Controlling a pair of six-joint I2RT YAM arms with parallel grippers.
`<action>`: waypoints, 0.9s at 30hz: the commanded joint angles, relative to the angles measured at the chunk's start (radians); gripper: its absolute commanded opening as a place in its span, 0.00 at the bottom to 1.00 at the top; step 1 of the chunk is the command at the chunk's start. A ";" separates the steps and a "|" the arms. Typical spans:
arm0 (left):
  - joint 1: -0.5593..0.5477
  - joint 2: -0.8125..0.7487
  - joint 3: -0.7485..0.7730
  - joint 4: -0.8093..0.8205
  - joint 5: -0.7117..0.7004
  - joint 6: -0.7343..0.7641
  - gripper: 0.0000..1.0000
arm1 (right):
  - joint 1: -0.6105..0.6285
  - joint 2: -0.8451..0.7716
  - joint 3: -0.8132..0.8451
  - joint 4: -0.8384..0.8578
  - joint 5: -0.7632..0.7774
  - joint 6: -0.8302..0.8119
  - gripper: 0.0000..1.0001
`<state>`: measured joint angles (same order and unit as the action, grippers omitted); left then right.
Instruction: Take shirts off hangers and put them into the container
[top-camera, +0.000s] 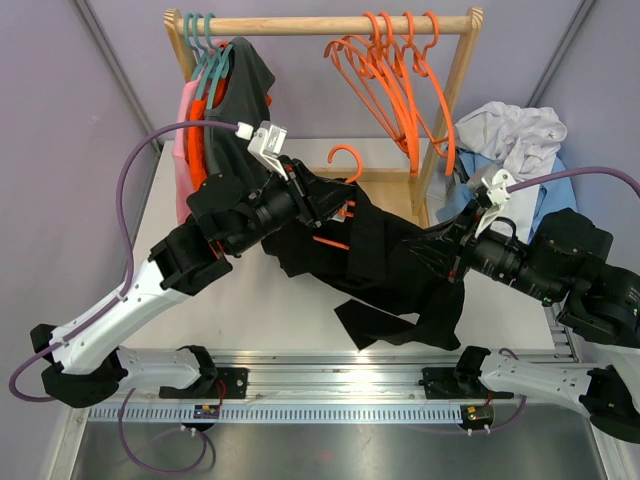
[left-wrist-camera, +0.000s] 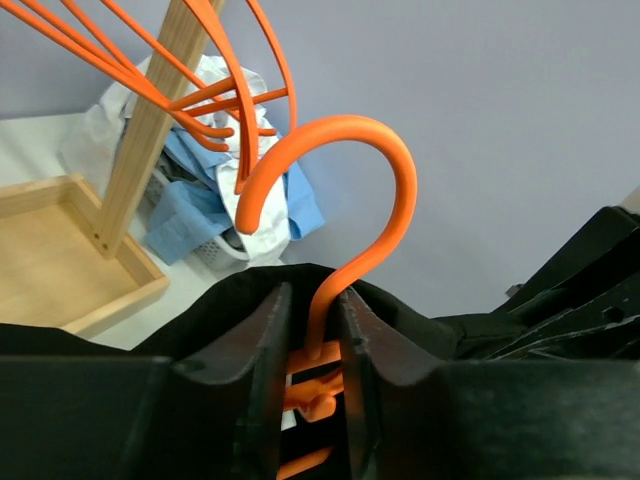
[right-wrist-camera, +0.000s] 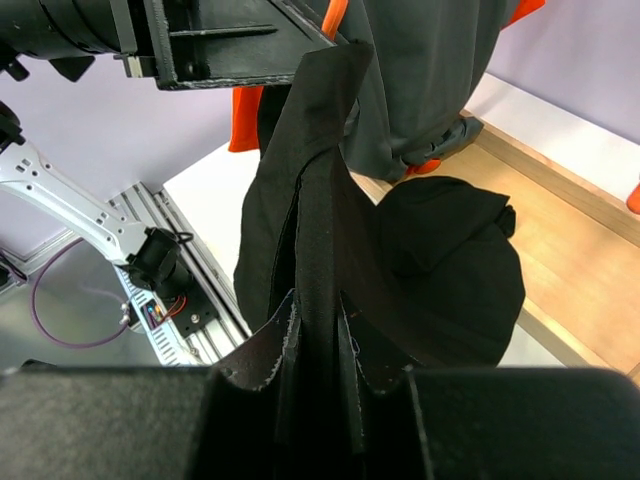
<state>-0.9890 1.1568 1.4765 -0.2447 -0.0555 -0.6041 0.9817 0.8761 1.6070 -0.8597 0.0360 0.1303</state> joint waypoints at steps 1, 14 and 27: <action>0.001 0.021 -0.004 0.081 0.049 -0.014 0.21 | 0.005 0.003 0.004 0.105 -0.005 0.000 0.00; -0.003 0.037 0.070 -0.019 -0.122 0.098 0.00 | 0.005 0.027 0.007 0.047 -0.007 -0.003 0.60; -0.002 0.046 0.277 -0.157 -0.265 0.233 0.00 | 0.005 -0.048 -0.101 0.002 0.030 0.002 0.80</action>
<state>-0.9901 1.2087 1.6680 -0.4343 -0.2749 -0.4107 0.9817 0.8410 1.5322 -0.8612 0.0593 0.1291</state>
